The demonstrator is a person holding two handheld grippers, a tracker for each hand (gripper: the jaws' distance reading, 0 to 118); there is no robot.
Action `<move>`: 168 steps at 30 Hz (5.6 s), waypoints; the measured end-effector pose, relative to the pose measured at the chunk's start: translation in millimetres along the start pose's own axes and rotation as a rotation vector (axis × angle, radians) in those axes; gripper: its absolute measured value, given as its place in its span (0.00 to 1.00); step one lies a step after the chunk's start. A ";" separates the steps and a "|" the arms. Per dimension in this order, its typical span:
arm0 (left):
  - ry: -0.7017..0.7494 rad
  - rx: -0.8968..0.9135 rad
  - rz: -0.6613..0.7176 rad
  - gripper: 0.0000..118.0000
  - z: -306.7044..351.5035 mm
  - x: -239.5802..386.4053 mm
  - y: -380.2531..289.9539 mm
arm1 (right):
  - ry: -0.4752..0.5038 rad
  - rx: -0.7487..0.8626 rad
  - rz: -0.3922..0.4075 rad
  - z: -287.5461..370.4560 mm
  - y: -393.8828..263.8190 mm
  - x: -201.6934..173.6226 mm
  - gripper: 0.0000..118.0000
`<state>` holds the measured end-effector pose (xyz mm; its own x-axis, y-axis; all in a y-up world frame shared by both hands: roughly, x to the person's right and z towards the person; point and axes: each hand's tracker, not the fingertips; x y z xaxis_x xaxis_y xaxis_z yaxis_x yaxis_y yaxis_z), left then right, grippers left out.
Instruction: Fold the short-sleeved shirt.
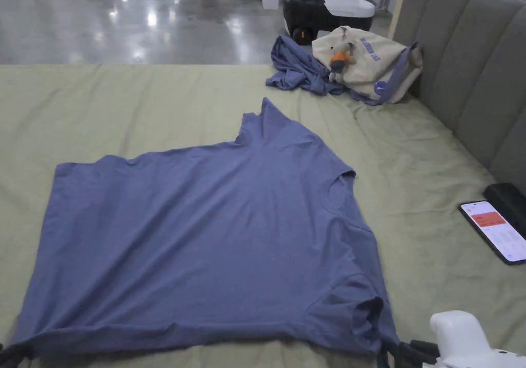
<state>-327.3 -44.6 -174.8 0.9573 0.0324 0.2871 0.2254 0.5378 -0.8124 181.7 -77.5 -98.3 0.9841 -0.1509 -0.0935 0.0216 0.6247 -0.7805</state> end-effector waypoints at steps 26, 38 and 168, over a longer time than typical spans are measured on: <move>-0.001 -0.083 0.162 0.03 -146.0 -88.0 207.4 | -0.092 0.030 -0.020 -173.6 240.8 13.0 0.07; 0.145 0.006 0.089 0.69 -138.8 -71.5 188.2 | -0.163 0.031 0.041 -177.5 218.8 15.8 0.50; 0.049 0.112 0.212 0.00 18.7 -93.8 101.2 | 0.026 0.321 0.010 80.2 59.3 -31.7 0.04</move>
<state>-397.7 22.5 -274.5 0.9894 0.1152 0.0887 -0.0006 0.6136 -0.7897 165.9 25.8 -92.0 0.9798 -0.1609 -0.1191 0.0710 0.8356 -0.5447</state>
